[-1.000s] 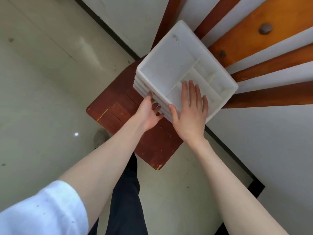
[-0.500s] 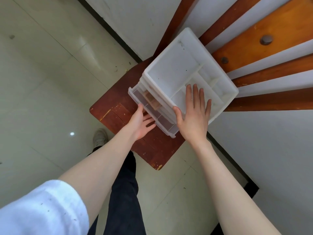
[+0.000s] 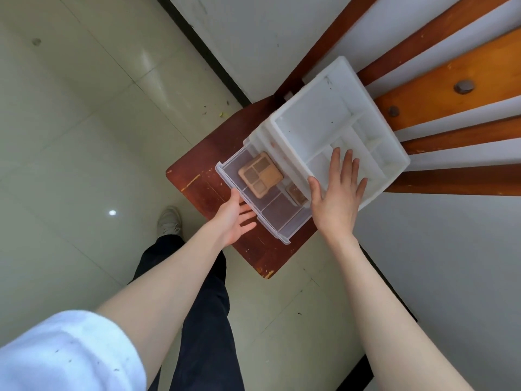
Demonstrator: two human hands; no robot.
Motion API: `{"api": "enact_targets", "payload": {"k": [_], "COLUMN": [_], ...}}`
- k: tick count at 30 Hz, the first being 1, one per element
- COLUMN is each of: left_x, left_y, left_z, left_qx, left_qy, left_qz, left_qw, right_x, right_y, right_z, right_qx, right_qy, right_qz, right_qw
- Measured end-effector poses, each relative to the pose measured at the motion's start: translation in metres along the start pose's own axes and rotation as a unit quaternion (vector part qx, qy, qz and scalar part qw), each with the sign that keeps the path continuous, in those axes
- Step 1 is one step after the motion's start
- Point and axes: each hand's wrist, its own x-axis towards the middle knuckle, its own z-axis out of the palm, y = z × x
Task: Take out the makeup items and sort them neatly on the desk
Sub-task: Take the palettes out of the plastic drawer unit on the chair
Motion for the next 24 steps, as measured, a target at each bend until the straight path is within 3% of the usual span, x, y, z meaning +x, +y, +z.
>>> {"api": "enact_targets", "payload": {"k": [5, 10, 13, 16, 18, 21, 22, 24], "left_x": [-0.007, -0.017, -0.02, -0.019, -0.017, -0.016, -0.018, -0.024], "left_y": [0.005, 0.01, 0.014, 0.017, 0.02, 0.026, 0.028, 0.034], "left_z": [-0.003, -0.012, -0.014, -0.016, -0.019, -0.024, -0.025, -0.025], "left_qx": [0.028, 0.071, 0.098, 0.167, 0.192, 0.24, 0.281, 0.375], "left_qy": [-0.024, -0.036, -0.017, 0.062, 0.109, 0.139, 0.16, 0.2], "left_qz": [-0.01, -0.002, 0.017, 0.101, 0.159, 0.247, 0.303, 0.439], "left_qw": [0.999, 0.997, 0.995, 0.979, 0.962, 0.928, 0.896, 0.792], "right_x": [-0.007, -0.051, -0.064, -0.046, -0.024, -0.001, 0.003, 0.009], "right_y": [-0.013, -0.03, -0.04, -0.047, -0.053, -0.06, -0.062, -0.066], "right_z": [-0.001, 0.013, 0.034, 0.056, 0.064, 0.074, 0.075, 0.077], "right_qx": [0.023, 0.145, 0.145, 0.214, 0.373, 0.583, 0.616, 0.65], "right_qy": [0.016, 0.094, -0.007, -0.132, -0.186, -0.193, -0.18, -0.16], "right_qz": [0.023, -0.061, -0.071, 0.052, 0.222, 0.383, 0.402, 0.429], "right_qw": [0.999, 0.983, 0.987, 0.966, 0.881, 0.69, 0.653, 0.607]}}
